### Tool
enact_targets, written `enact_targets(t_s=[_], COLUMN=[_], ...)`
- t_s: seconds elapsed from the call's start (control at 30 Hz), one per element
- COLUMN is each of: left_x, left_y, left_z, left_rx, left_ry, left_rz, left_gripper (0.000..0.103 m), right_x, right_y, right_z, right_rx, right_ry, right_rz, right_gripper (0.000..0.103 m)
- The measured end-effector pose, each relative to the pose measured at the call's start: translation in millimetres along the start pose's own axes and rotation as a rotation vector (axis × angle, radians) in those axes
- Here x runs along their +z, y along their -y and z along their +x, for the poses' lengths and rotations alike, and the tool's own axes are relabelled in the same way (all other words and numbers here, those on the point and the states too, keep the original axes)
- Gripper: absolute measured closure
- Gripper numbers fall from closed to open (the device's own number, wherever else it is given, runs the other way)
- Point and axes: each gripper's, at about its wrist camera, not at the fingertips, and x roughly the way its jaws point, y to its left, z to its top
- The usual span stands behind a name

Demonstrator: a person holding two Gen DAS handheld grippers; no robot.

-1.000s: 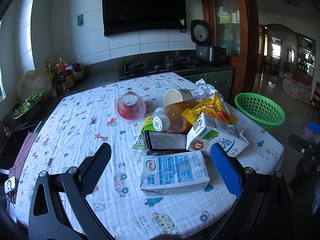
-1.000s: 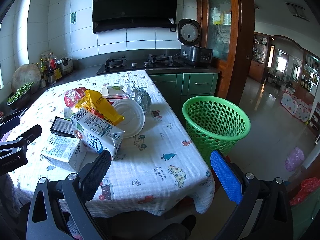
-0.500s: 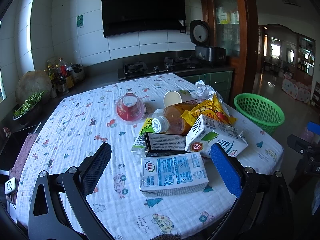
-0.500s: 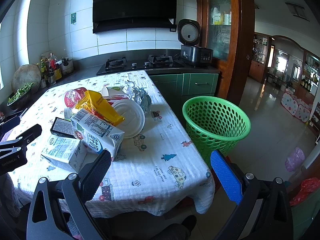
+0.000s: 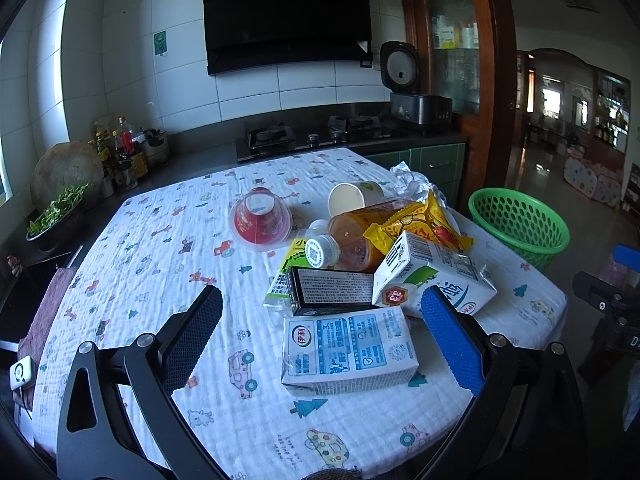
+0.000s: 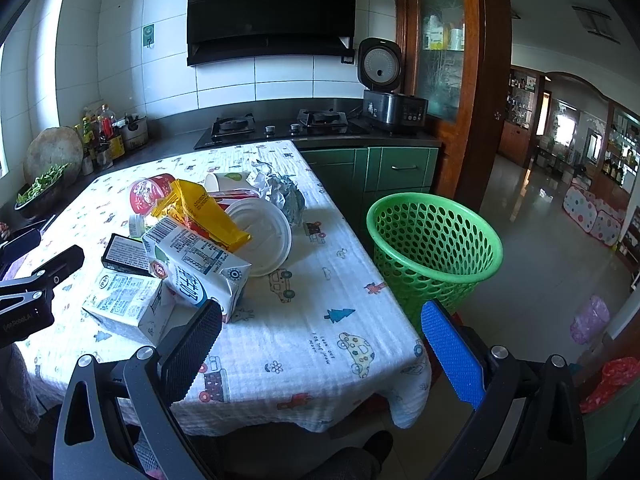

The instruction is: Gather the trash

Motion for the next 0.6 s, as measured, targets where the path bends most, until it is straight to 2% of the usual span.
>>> enact_targets(t_s=[0.4, 0.6], left_x=[7, 9], left_y=[-8, -18], left_z=[2, 5], left_rx=[0.011, 0.028], left_ry=[0.014, 0.018], left_rz=[0.002, -0.008], left_gripper=[0.005, 0.005], right_x=[6, 12], right_y=[-5, -17], right_z=[7, 13], right_rx=[0.016, 0.055], right_ry=[-0.001, 0.009], right_rz=[-0.023, -0.070], right_gripper=[0.006, 0.006])
